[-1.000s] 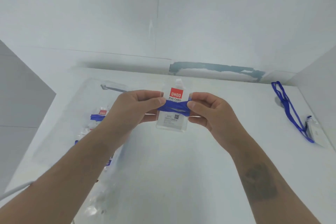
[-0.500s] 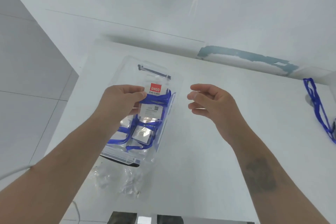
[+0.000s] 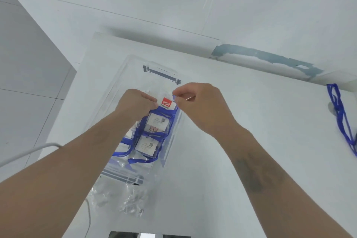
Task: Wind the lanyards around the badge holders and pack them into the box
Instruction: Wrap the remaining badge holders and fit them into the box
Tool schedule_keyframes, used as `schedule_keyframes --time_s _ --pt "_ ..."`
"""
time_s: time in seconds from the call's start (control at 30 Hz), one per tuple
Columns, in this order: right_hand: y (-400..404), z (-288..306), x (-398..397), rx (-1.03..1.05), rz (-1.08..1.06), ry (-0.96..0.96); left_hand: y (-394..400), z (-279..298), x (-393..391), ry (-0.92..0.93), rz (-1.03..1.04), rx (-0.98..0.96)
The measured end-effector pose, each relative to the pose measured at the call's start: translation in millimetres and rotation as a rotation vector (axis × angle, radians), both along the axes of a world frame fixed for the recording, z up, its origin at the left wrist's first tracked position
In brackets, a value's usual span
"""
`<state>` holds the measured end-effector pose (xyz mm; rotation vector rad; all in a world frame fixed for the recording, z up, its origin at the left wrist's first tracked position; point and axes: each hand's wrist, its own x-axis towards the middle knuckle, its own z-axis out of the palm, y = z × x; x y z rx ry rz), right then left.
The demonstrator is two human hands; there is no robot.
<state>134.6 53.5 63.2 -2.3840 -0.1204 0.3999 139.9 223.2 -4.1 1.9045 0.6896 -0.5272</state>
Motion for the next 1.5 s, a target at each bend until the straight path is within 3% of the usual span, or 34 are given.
schedule_keyframes --time_s 0.2,0.37,0.63,0.87,1.2,1.37,1.5 --pt "46.5 -16.3 26.9 -0.589 0.389 -0.073 0.4 -15.6 12.2 0.034 -0.002 0.026" --pt "58.8 -25.0 36.6 -0.747 0.466 -0.002 3.5 -20.2 19.2 0.055 -0.017 0.008" --pt "61.9 -40.4 45.3 -0.817 0.47 0.0 12.0 -30.4 22.0 0.086 -0.08 0.002" --pt "66.4 -44.4 54.8 -0.89 0.549 0.005 10.8 -38.1 16.2 0.079 -0.193 0.172" --pt "61.7 -26.5 54.7 -0.881 0.558 0.01 2.5 -31.4 10.7 -0.083 -0.322 0.452" --pt "48.0 -5.0 52.5 -0.758 0.453 -0.045 4.5 -21.4 3.3 -0.141 -0.346 0.481" --pt "28.4 13.3 35.5 -0.495 0.259 -0.127 7.8 -6.1 -9.5 -0.253 -0.294 0.42"
